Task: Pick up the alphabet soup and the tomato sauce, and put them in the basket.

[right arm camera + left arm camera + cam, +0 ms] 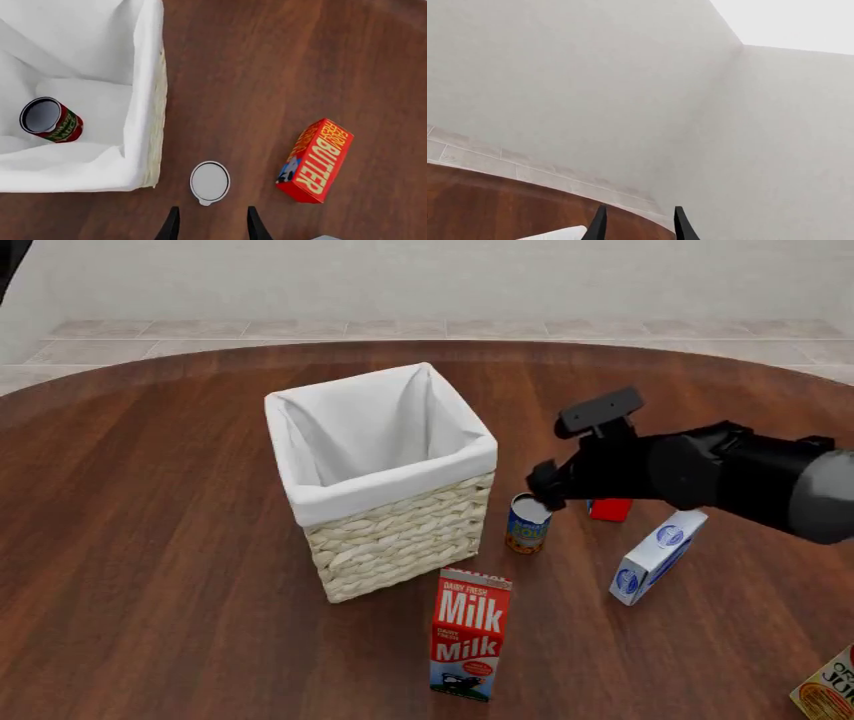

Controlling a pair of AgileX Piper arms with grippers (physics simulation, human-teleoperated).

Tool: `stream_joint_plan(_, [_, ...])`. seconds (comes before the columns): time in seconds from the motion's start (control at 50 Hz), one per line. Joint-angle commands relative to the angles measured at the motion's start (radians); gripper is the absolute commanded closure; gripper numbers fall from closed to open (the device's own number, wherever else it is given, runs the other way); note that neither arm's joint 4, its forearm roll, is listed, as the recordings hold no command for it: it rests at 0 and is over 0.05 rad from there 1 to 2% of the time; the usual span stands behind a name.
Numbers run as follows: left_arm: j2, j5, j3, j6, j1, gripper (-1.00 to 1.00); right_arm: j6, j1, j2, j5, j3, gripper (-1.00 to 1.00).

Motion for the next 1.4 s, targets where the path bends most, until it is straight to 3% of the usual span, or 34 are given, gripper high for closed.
stream_joint_plan(0.02, [0.001,0.001,-0.001,0.003,0.002,-1.0,-0.002,0.003,0.019,-0.028,0.013,-1.0])
stream_joint_plan(0.54, [-0.006,-0.006,0.01,-0.005,0.005,-1.0,-0.003,0.003,0.027,-0.105,0.094,-1.0])
stream_joint_plan(1.4, [0.003,-0.021,0.022,-0.015,0.008,-1.0,-0.031,-0.011,0.169,-0.139,-0.015,-1.0])
